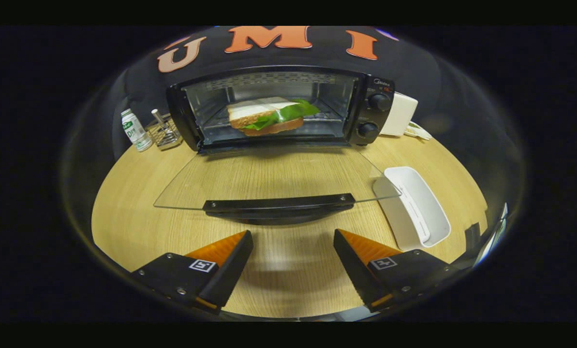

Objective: Open the toaster oven, put the food inside, and close the toaster oven door.

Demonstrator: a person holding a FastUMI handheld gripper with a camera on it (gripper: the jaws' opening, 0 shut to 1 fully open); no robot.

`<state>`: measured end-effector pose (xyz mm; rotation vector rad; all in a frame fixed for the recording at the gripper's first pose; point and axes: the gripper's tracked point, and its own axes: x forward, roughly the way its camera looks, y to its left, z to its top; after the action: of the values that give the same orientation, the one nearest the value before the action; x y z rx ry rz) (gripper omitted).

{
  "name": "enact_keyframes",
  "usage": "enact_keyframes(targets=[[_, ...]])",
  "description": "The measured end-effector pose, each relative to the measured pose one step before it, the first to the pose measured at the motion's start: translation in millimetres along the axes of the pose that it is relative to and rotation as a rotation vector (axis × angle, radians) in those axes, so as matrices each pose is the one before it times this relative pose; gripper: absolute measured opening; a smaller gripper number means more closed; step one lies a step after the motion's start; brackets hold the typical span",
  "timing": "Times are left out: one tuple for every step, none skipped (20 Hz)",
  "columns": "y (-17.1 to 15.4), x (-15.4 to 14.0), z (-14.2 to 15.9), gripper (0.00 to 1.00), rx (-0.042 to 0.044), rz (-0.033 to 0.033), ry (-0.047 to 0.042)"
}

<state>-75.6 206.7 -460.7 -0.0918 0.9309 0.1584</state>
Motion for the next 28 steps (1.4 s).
enact_keyframes(targets=[[1.62,4.44,2.09,1.0,0.00412,-0.00225,-0.00363],[0.67,3.09,1.8,1.0,0.00305,-0.00109,0.00088],[0.7,2.44,-0.32,1.0,0.00039,-0.00193,0.002],[-0.14,1.58,0.94,1.0,-0.00012,-0.003,-0.00067],[0.65,0.89,0.19,1.0,0.00328,-0.00392,-0.00113],[0.52,-0.85,1.48,1.0,0.00919,-0.00197,-0.00147],[-0.31,-3.53,2.32,1.0,0.01421,0.00247,-0.00821],[0.69,-3.62,4.53,1.0,0.01698,0.00748,-0.00968],[-1.2,0.7,5.44,1.0,0.01956,0.01111,-0.01016],[2.14,-3.07,6.97,1.0,0.01955,0.01152,-0.01015],[0.94,-4.06,8.63,1.0,0.01854,0.01072,-0.01529],[0.71,-3.29,10.23,1.0,0.01623,0.00561,-0.01891],[-1.33,-2.13,11.29,1.0,0.01372,0.00099,-0.02037],[2.8,-3.44,11.3,1.0,0.01136,0.00101,-0.01831],[0.16,-0.76,11.48,1.0,0.00921,0.00066,-0.01937],[0.31,-0.33,10.8,1.0,0.00737,0.00032,-0.01621],[1.18,0.22,7.85,1.0,0.00631,0.00429,-0.01329],[1.62,0.22,8.48,0.99,0.00444,0.00095,-0.01075],[-0.75,1.92,8.25,1.0,0.00217,-0.00029,-0.0094],[1.99,2.48,6.57,0.99,0.00092,-0.00043,-0.00822],[2.0,2.18,5.4,1.0,0.00124,-0.00194,-0.00684],[2.2,2.53,6.22,1.0,0.00229,0.00198,-0.00642],[1.64,4.2,5.04,1.0,0.0044,0.00121,-0.00728],[1.23,3.6,5.96,1.0,0.00497,0.00336,-0.00658],[1.63,3.11,6.86,1.0,0.00599,0.00218,-0.00832],[0.95,4.15,6.48,0.99,0.00597,0.00159,-0.00711],[1.58,3.87,6.14,0.99,0.00535,0.0039,-0.00699],[2.28,4.65,8.26,1.0,0.00294,0.00111,-0.01108]])
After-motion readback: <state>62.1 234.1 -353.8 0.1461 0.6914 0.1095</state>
